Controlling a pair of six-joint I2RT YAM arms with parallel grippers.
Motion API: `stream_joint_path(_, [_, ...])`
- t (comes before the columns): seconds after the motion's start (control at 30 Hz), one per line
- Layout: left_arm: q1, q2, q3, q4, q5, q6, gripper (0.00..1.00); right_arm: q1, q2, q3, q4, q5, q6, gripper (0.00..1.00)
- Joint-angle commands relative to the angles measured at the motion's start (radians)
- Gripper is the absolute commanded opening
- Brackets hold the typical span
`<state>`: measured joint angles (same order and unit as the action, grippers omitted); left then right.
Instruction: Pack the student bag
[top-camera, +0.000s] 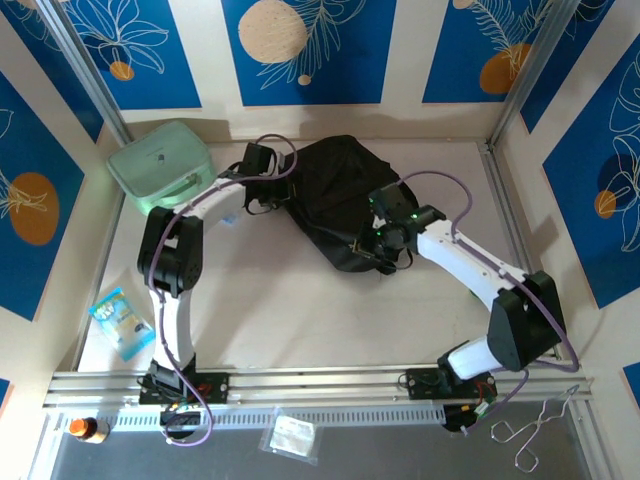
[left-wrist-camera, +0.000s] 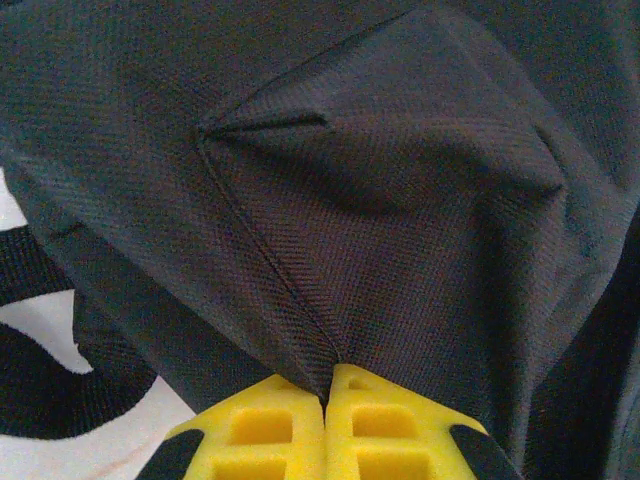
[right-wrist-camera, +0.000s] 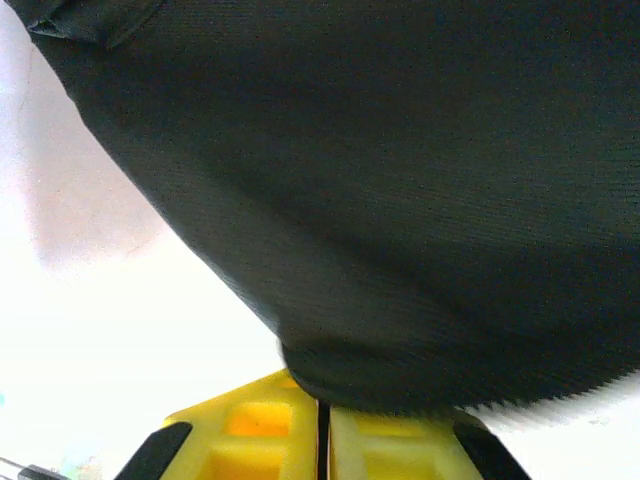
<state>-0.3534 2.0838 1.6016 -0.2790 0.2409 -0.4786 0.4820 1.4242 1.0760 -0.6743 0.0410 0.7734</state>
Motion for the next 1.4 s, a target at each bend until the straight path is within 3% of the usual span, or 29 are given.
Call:
stream_joint_path(0.0, [0.026, 0.050, 0.045, -0.001, -0.078, 0.043, 0.00, -0.048, -0.063, -0.052, 0.015, -0.103, -0.039, 0.06])
stream_joint_path(0.2, [0.027, 0.064, 0.059, 0.023, -0.033, 0.032, 0.00, -0.043, -0.026, -0.045, 0.034, -0.129, -0.074, 0.00])
stream_joint_path(0.43, [0.028, 0.060, 0.071, -0.014, -0.070, 0.050, 0.00, -0.025, -0.063, -0.068, 0.005, 0.075, -0.066, 0.00])
stream_joint_path(0.63, [0.028, 0.087, 0.097, -0.025, -0.086, 0.045, 0.00, -0.079, -0.161, -0.152, 0.014, 0.134, 0.003, 0.00])
stream_joint_path(0.8, [0.028, 0.098, 0.116, -0.042, -0.090, 0.033, 0.00, -0.075, -0.153, -0.159, 0.072, 0.032, -0.029, 0.00])
stream_joint_path(0.93, [0.028, 0.044, 0.090, -0.105, -0.162, 0.002, 0.40, -0.043, -0.093, -0.110, 0.107, -0.027, -0.064, 0.00])
stream_joint_path(1.0, [0.028, -0.018, 0.035, -0.123, -0.197, -0.025, 0.51, -0.027, -0.068, -0.073, 0.112, -0.027, -0.080, 0.00])
stream_joint_path(1.2, [0.011, -0.239, -0.201, -0.091, -0.128, -0.196, 0.60, 0.004, 0.013, 0.029, 0.136, -0.066, -0.126, 0.00])
stream_joint_path(1.37, [-0.068, -0.365, -0.392, 0.034, -0.008, -0.413, 0.64, 0.023, 0.060, 0.070, 0.150, -0.086, -0.136, 0.00])
